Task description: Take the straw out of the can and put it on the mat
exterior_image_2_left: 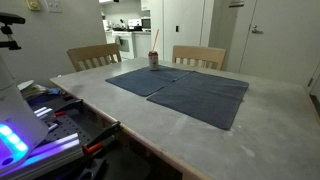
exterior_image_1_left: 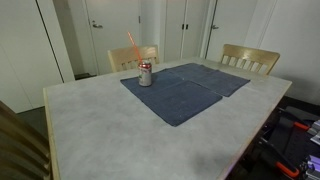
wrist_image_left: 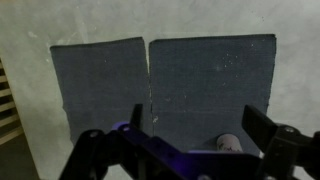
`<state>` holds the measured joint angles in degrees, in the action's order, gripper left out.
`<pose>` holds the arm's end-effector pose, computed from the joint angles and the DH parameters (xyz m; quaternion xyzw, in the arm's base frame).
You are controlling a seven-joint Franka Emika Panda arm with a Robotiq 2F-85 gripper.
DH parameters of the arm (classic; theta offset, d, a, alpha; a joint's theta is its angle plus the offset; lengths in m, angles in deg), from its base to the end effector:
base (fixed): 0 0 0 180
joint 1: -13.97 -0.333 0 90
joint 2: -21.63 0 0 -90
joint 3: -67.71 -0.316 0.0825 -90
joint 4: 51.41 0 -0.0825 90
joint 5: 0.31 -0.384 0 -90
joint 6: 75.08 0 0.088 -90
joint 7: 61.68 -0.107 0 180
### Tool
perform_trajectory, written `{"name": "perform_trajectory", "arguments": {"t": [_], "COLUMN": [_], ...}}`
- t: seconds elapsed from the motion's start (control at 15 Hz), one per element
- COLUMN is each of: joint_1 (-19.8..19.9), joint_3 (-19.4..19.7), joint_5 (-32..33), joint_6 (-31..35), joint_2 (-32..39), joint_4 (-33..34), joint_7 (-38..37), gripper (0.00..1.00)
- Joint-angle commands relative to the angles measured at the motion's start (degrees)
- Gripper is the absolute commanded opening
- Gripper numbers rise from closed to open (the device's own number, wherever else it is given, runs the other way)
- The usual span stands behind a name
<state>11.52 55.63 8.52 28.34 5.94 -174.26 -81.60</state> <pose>0.4540 0.1111 0.5112 0.9936 -0.0310 -0.0045 0.1084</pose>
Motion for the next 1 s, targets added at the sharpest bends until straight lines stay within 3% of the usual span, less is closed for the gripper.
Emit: {"name": "perform_trajectory", "arguments": {"t": [0.0,0.73,0.8,0.93], "joint_1": [-1.25,-2.54,-2.97,-3.07], "joint_3": [0.06,1.20,1.06,1.28], "joint_5": [1.29,7.71,6.82,6.81], "joint_6": [3.23,17.97,16.05,16.37], "joint_2": [4.11,13.75,10.45,11.15], "joint_4": [2.94,9.85,6.81,7.31], "joint_7": [-0.42,1.36,-0.03,-0.03], "gripper": [1.00,1.00,1.00,1.00]}}
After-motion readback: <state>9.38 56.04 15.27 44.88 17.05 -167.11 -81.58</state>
